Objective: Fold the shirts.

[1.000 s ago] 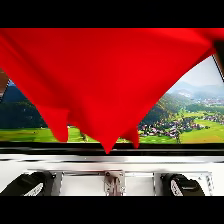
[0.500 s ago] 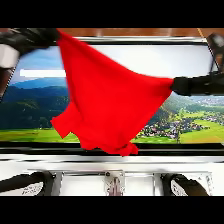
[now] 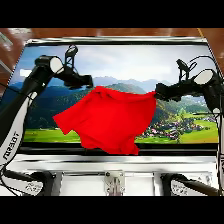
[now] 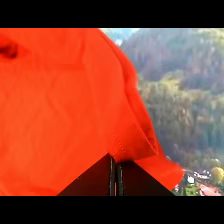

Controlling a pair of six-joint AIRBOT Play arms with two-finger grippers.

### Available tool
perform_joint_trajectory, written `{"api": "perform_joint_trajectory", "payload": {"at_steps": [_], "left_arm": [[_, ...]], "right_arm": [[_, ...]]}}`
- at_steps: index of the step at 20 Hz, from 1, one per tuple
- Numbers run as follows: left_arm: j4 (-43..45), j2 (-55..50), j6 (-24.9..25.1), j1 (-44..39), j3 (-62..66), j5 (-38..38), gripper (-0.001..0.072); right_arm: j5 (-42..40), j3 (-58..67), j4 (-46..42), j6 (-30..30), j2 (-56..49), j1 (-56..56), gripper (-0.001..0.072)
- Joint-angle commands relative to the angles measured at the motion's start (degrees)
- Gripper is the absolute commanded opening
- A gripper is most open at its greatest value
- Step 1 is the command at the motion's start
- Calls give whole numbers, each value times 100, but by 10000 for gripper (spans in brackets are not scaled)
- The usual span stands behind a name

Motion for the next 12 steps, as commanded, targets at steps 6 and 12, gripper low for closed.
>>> {"api": "perform_joint_trajectory", "payload": {"at_steps": [6,12], "left_arm": [[-1108,1950,-17,227,-1773,-1499,659],[-2752,2828,-739,-1403,-5346,796,658]], "right_arm": [[199,-9,-15,-361,-92,9,57],[184,-9,-173,-634,-92,9,58]]}}
